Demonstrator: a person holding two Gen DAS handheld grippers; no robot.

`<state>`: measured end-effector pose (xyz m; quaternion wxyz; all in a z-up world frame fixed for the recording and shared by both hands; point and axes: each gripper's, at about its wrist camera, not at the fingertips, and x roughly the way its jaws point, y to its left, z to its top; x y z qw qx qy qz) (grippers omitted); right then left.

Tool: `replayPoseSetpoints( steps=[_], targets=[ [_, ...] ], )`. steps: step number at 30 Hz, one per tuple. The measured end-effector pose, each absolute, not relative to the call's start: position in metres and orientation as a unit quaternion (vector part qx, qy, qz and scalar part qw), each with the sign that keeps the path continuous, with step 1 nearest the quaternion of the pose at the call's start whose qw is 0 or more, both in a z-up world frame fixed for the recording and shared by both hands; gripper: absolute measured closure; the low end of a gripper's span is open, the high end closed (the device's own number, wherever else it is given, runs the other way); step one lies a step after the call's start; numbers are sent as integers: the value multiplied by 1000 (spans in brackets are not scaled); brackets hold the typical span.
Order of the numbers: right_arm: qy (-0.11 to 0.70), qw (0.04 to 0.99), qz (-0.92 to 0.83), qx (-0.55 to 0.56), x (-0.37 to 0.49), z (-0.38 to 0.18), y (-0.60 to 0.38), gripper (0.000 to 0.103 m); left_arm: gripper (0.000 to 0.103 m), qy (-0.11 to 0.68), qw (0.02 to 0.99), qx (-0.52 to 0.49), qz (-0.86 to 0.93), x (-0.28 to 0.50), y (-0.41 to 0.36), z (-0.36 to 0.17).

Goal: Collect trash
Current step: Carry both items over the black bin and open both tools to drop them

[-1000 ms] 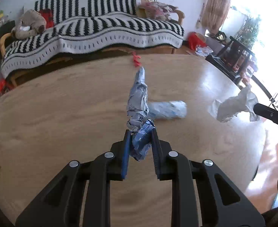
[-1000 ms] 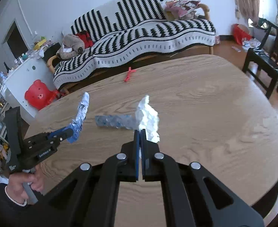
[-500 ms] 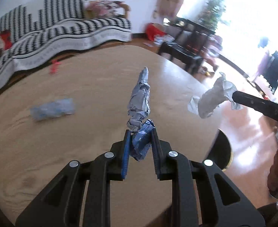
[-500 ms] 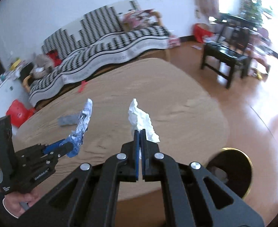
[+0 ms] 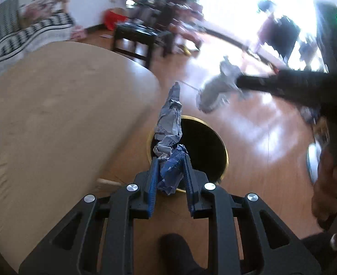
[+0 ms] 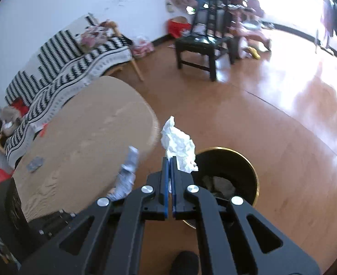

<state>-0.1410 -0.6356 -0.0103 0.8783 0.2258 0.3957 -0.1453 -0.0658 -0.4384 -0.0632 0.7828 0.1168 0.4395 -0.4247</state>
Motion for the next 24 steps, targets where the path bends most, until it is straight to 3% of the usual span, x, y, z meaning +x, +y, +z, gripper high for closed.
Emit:
replayPoseSetpoints(
  steps=[9,24],
  targets=[
    [438,843,-175,257,-156,-69,-671,100,82,455,759,128,-449,-67,-475,-89],
    [451,828,-185,275,-150,-90,-683,100,82,463,757,146,-438,-60,-500,-114]
  ],
)
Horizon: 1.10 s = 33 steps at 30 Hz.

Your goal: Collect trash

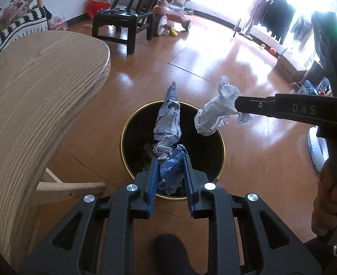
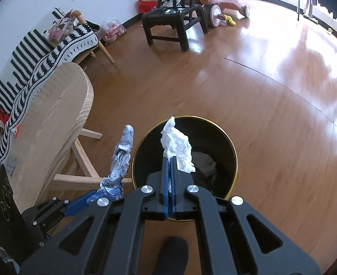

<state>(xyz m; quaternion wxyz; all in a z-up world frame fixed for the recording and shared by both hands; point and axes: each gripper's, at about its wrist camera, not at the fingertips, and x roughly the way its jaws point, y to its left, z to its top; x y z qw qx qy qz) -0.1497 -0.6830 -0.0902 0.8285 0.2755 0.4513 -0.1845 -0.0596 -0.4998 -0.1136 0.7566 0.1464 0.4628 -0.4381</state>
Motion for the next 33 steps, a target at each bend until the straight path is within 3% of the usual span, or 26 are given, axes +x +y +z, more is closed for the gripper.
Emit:
replayPoseSetpoints(
  steps=[9,11,12,13,14,15,17,25,33],
  targets=[
    [455,826,-186,275,-149,-96,-684,100,81,465,752,157,-440,-53,-516,-119],
    [455,825,-189,278,-149,-95,-686,100,78,463,752,161,-441,-54,-517,-119],
    [455,822,-192,282,-149,-96,-688,100,71,463,751,164,-442,-54,-518,-119],
    [455,820,-197,285,-150,-96,-690,98,58,462,750,164,-444,-53,-520,-118],
    [455,818,-202,288,-151,-96,-693,90,50,461,750,164,-445,-54,-520,-118],
    [453,817,-204,293,-152,-96,-696,59,34,457,753,162,-445,-54,-519,-117],
    [447,817,-209,299,-155,-96,-700,8,28,450,757,161,-446,-56,-519,-114],
    [419,826,-225,302,-157,-77,-699,8,12,437,769,152,-441,-54,-503,-94],
    [402,848,-200,282,-135,-44,-666,8,10,408,798,135,-423,-41,-445,-51]
  ],
)
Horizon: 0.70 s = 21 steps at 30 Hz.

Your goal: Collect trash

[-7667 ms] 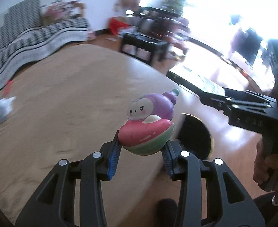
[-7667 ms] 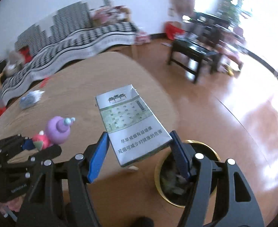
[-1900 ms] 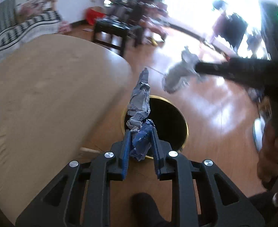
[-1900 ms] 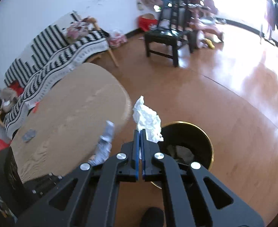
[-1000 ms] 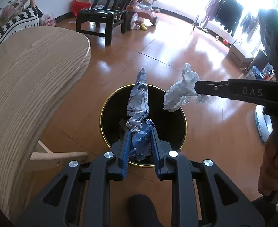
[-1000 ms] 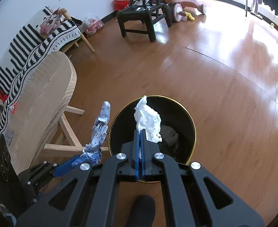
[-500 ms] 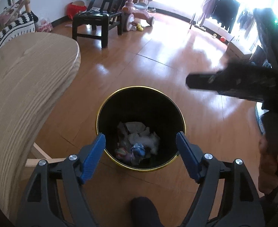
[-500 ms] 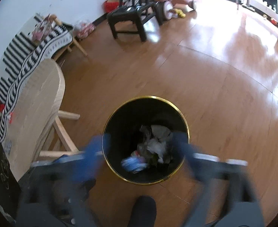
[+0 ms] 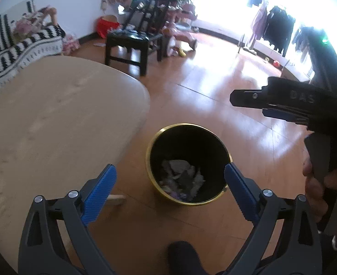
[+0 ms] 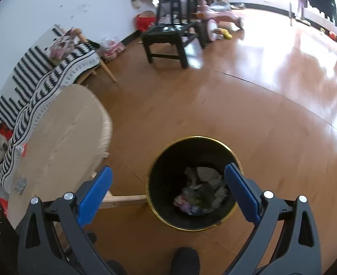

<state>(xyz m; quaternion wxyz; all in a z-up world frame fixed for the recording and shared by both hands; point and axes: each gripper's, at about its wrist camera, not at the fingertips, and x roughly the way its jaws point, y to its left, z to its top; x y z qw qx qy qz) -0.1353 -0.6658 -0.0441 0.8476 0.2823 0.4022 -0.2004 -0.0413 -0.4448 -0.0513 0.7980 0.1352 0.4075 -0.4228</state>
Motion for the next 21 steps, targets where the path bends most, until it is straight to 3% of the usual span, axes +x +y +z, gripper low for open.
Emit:
replayPoseSetpoints(
  steps=[13,21],
  targets=[
    [412,886,-91,189,-31,10,-524,8,9,353,878,98,-308,5,-251,9],
    [428,894,-9,130,43,22,-405,8,9,364,902,75,-220,44,-144,7]
  ],
)
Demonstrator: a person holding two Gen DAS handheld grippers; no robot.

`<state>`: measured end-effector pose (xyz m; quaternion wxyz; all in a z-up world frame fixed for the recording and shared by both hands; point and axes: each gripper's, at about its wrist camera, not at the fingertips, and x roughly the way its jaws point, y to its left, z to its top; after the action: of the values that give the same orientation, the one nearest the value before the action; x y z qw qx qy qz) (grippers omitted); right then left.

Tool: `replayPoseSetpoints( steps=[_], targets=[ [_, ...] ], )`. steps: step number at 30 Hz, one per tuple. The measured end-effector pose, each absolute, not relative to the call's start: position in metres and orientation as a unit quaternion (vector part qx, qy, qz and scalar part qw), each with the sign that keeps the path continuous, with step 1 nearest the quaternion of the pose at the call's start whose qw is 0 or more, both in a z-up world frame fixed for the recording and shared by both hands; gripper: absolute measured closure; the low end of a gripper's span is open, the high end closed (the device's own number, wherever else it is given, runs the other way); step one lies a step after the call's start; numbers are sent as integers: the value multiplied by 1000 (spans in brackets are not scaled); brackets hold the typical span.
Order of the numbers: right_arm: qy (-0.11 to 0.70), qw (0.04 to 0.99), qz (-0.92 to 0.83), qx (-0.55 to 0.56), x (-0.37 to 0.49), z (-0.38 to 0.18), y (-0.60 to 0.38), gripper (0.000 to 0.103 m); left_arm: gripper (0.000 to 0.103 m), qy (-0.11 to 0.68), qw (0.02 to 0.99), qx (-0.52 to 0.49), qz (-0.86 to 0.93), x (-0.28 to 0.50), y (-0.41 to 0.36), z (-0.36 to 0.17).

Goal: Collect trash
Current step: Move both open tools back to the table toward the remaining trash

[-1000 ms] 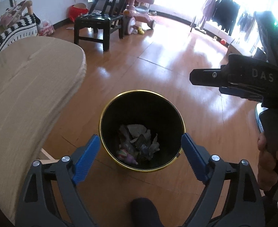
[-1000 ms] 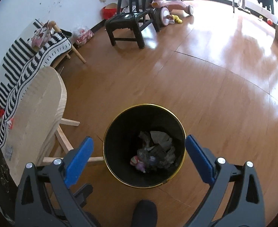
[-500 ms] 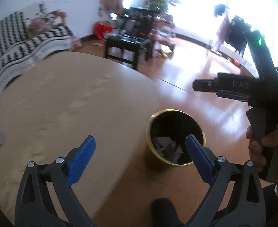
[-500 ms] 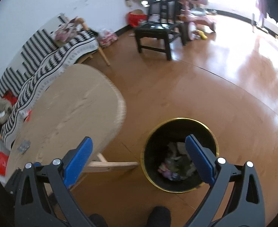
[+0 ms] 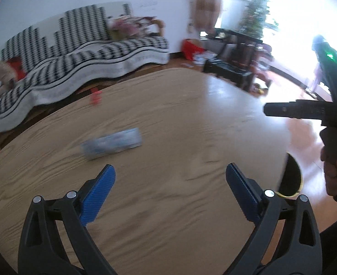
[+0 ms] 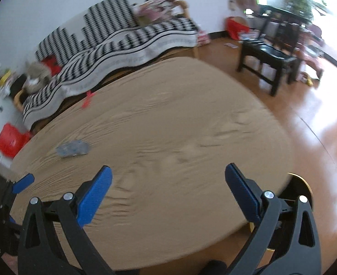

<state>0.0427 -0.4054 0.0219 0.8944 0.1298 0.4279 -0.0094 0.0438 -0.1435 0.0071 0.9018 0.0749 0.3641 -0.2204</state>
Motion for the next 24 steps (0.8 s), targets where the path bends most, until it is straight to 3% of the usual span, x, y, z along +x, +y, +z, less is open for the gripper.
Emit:
replayPoseSetpoints(
  steps=[10,24],
  targets=[
    [448,887,24,105,89,5,-340,8,9,385,907,53,-162,90,-52,-7],
    [468,879,4,88,96,-16,-357,7,9,423,868,99,-239,128,-51,-47]
  ],
)
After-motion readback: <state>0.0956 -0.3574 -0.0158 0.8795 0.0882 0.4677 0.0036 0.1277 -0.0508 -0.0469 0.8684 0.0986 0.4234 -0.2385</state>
